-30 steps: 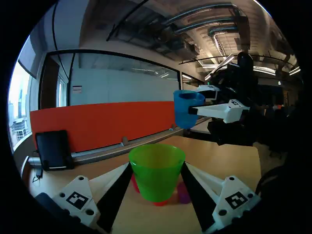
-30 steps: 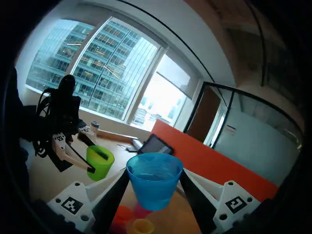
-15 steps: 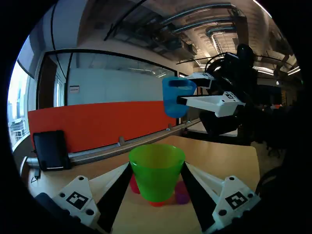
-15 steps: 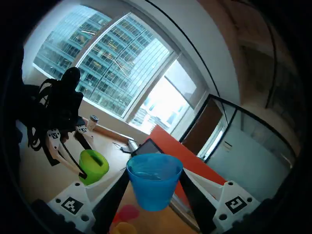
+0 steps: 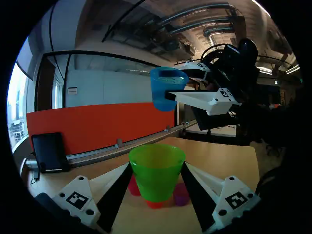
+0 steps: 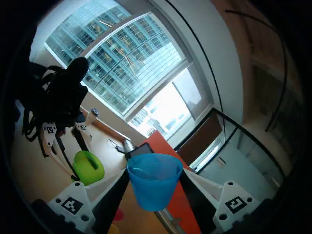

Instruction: Pour water

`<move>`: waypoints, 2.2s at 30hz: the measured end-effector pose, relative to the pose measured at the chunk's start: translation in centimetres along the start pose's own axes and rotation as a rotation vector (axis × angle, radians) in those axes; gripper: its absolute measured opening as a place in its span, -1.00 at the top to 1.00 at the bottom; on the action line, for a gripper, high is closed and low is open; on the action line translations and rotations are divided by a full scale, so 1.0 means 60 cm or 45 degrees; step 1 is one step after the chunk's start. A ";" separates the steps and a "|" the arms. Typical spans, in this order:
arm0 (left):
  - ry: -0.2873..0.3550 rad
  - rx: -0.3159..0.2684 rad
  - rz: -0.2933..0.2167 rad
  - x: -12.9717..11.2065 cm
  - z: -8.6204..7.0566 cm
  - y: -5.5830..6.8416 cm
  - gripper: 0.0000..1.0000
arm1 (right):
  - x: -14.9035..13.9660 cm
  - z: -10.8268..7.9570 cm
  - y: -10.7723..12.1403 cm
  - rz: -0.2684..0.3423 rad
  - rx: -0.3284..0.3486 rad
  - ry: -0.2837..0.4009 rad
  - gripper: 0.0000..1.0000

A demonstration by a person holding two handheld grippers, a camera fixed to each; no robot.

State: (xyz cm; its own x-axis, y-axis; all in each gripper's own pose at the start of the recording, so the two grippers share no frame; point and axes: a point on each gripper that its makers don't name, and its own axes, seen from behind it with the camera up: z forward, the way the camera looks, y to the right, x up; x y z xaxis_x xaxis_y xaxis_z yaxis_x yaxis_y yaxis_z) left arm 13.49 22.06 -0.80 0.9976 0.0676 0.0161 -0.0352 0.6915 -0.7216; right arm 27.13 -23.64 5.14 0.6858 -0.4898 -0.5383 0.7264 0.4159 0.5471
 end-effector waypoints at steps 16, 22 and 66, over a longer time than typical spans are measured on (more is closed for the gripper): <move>0.009 -0.026 0.017 0.005 0.006 0.018 -0.70 | 0.015 0.024 0.017 -0.216 -0.028 0.003 -0.80; 0.011 -0.032 0.024 0.009 0.007 0.024 -0.70 | 0.021 0.029 0.025 -0.274 -0.037 0.005 -0.81; 0.012 -0.052 0.018 0.012 0.014 0.031 -0.70 | 0.059 0.051 0.045 -0.575 -0.089 0.020 -0.80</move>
State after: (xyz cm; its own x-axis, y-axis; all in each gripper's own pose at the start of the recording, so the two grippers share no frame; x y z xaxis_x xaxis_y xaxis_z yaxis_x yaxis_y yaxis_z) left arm 14.06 24.00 -1.52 0.9975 0.0702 -0.0004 -0.0467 0.6606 -0.7493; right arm 31.39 -26.61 6.65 0.2999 -0.6223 -0.7230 0.9537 0.2145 0.2109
